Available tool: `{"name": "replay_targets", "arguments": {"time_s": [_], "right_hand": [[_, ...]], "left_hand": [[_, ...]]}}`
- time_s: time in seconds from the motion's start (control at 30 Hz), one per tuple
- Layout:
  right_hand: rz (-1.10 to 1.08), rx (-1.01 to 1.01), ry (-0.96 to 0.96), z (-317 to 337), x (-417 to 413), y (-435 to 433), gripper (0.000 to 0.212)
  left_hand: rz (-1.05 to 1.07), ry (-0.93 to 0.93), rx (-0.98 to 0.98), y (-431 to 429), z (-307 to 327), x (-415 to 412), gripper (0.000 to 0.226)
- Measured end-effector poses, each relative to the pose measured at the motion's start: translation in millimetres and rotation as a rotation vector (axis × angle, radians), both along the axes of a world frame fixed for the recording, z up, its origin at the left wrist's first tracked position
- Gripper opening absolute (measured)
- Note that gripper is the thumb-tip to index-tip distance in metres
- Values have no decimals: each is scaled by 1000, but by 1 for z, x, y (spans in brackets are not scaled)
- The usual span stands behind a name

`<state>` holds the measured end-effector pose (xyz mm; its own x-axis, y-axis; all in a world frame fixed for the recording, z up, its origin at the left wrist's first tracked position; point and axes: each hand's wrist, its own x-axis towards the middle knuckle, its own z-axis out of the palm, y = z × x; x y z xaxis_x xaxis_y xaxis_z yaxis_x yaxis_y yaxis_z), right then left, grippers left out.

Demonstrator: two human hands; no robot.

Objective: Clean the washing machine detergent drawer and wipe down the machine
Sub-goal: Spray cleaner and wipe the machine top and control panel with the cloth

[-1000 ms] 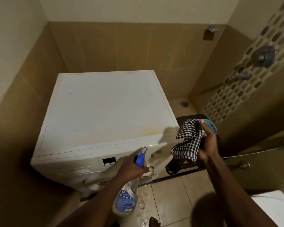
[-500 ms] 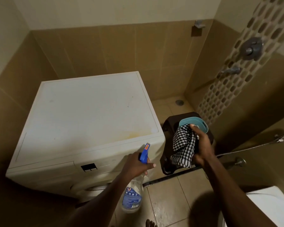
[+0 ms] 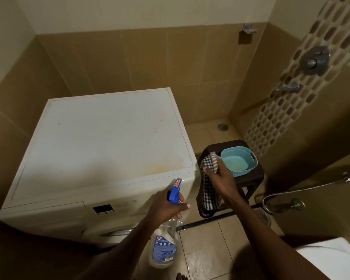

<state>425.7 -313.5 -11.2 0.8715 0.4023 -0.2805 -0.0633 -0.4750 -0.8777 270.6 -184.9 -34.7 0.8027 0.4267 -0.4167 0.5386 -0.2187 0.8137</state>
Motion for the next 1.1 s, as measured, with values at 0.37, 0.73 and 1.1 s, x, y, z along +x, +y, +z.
{"name": "replay_targets", "arguments": {"time_s": [0.37, 0.73, 1.1], "right_hand": [[160, -222, -579, -60, -29, 50, 49], [272, -234, -713, -66, -80, 97, 50], [489, -302, -869, -74, -103, 94, 48]], "left_hand": [[144, -31, -10, 50, -11, -56, 32], [228, -27, -14, 78, -14, -82, 30], [249, -10, -22, 81, -22, -90, 28]]}}
